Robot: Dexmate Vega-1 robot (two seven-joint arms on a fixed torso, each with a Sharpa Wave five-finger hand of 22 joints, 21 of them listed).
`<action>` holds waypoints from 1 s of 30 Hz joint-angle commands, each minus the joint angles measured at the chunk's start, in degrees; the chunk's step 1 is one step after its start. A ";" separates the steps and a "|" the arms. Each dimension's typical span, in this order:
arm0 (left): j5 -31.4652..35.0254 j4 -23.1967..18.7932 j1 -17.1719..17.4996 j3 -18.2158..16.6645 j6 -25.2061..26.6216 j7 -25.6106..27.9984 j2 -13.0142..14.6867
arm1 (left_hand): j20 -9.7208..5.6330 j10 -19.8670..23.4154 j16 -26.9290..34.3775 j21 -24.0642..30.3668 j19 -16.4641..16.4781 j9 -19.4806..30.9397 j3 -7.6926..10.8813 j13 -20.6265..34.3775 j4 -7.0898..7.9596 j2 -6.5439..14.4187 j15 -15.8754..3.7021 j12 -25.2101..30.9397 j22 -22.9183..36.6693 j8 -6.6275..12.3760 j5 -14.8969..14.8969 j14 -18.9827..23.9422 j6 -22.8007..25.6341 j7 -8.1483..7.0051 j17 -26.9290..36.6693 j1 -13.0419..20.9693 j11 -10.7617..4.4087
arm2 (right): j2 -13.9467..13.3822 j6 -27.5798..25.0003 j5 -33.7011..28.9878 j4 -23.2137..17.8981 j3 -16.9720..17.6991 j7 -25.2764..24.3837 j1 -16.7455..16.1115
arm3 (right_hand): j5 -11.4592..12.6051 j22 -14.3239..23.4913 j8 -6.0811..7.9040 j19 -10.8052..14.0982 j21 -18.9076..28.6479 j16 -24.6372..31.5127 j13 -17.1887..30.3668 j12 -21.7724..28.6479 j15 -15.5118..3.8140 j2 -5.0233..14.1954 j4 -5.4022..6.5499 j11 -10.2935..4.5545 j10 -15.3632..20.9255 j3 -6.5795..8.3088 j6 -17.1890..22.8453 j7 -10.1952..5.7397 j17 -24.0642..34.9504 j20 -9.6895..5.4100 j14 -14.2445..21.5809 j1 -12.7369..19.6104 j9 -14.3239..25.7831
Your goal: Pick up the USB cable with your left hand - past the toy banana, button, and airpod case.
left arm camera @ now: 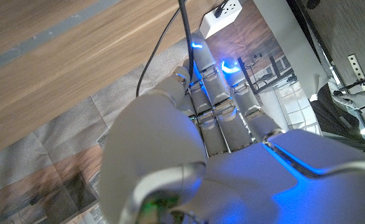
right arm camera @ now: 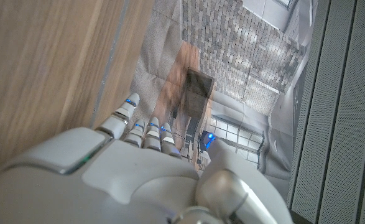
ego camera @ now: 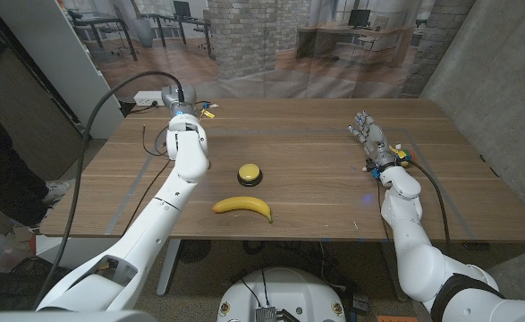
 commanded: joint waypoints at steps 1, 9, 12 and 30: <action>-1.24 -2.34 0.89 -1.32 -0.29 3.57 -0.78 | -3.83 6.77 -0.22 0.34 0.71 0.17 0.16 0.22 -0.18 0.22 -3.58 0.16 -0.01 0.00 0.29 4.05 2.67 2.19 0.26 0.47 -6.17 | 0.28 0.24 0.11 -1.38 -0.35 0.63 -0.26 | 0.23 0.21 -0.15 0.36 -0.03 -0.17 0.05 -0.17 0.05 0.16 -0.29 0.04 0.48 0.29 0.32 0.18 0.05 -0.18 0.31 -0.14 0.11; -2.63 -3.35 1.70 -2.15 -0.60 6.86 -1.23 | -3.87 6.82 -0.26 0.42 0.68 0.19 0.14 0.27 -0.11 0.25 -3.68 0.04 -0.01 -0.24 0.30 4.13 2.58 2.32 0.36 0.42 -6.24 | 0.64 0.17 0.16 -2.56 -0.49 0.69 -0.74 | 0.27 0.21 -0.11 0.67 0.05 -0.12 0.05 -0.17 0.06 0.16 -0.35 0.21 0.55 0.30 0.50 0.21 0.05 -0.33 0.52 -0.12 0.11; -2.96 -3.54 1.87 -2.35 -0.74 7.79 -1.33 | -3.91 6.81 -0.28 0.46 0.70 0.19 0.15 0.27 -0.10 0.23 -3.63 0.00 -0.02 -0.26 0.31 4.18 2.69 2.29 0.37 0.40 -6.32 | 0.73 0.17 0.16 -2.80 -0.53 0.66 -0.86 | 0.28 0.21 -0.11 0.76 0.07 -0.11 0.05 -0.15 0.09 0.14 -0.36 0.24 0.62 0.29 0.53 0.25 0.05 -0.36 0.56 -0.13 0.11; -3.60 -5.70 2.21 -3.30 -1.56 11.32 -1.52 | -3.94 7.06 -0.46 0.73 0.72 0.26 0.17 0.56 -0.14 0.21 -3.60 -0.16 -0.03 -0.72 0.34 4.38 2.90 2.27 0.50 0.48 -6.15 | 1.51 -0.19 0.22 -5.07 -0.75 0.54 -1.98 | 0.34 0.20 -0.08 0.87 0.04 -0.09 0.06 -0.13 0.13 0.18 -0.41 0.21 0.81 0.30 0.75 0.37 0.06 -0.32 0.75 -0.13 0.11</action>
